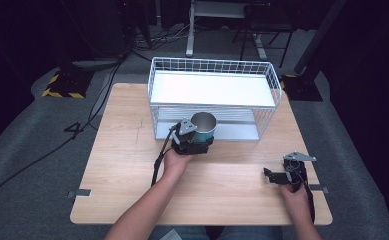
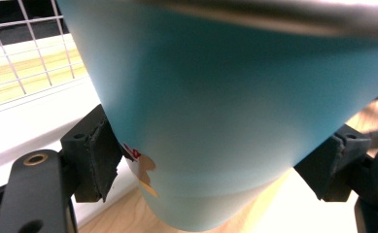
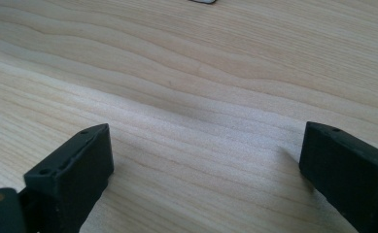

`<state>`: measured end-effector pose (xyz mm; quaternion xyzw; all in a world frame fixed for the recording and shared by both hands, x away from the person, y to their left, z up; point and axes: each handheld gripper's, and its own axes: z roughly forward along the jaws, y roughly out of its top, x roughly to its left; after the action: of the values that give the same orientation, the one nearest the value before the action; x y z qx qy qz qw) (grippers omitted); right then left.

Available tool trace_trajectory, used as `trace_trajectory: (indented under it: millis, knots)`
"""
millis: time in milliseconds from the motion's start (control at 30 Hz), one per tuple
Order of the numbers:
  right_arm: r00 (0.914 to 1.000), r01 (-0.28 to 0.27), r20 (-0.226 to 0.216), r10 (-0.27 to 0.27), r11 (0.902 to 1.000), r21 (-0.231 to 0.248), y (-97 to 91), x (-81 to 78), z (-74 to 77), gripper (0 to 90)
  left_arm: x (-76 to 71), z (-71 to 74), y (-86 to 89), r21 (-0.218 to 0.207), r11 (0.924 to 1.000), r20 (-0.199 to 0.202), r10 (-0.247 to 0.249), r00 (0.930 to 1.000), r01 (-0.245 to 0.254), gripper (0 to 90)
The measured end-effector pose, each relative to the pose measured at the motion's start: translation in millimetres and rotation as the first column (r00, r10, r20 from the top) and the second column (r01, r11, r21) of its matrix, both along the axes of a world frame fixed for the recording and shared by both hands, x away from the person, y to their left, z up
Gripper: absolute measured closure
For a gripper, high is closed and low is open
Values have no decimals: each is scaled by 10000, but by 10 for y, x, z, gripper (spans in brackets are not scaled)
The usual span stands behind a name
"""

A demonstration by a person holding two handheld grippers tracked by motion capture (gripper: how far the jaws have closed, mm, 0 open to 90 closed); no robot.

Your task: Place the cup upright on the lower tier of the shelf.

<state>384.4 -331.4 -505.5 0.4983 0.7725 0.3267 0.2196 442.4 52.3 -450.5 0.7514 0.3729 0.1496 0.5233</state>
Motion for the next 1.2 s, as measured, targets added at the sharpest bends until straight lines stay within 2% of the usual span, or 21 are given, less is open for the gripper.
trace_trajectory:
  millis: [300, 467, 633, 733, 867, 900, 1100, 1200]
  knots:
    - [10000, -2, -7, 2, 10000, 7, 0, 0, 0, 55, 212, -64, -36, -99, 9991, 311, 405, 9987, -402, 206]
    - [10000, 1, 0, -1, 10000, 3, 0, 0, 0, 55, 306, -117, -51, -217, 9973, 252, 707, 9972, -702, 206]
    - [10000, -2, -6, 2, 10000, 7, 0, 0, 0, 55, 403, -130, -90, 55, 9965, 320, 829, 9960, -831, 206]
    - [10000, -16, -6, 16, 10000, 4, 0, 0, 0, 55, 465, -125, -130, -31, 9956, 466, 937, 9945, -937, 206]
    - [10000, -57, -16, 57, 10000, 9, 2, -2, 1, 55, 501, -132, -182, 76, 9942, 471, 1069, 9931, -1074, 206]
    - [10000, -60, -18, 60, 10000, 9, 3, -2, 1, 55, 522, -137, -191, 240, 9939, 574, 1063, 9927, -1078, 206]
    - [10000, -82, -7, 82, 10000, 6, 2, -1, 0, 55, 582, -167, -238, 307, 9909, 531, 1290, 9902, -1307, 206]
    - [10000, -85, -5, 85, 10000, 3, 2, -1, 0, 55, 622, -196, -253, 364, 9917, 445, 1219, 9915, -1236, 206]
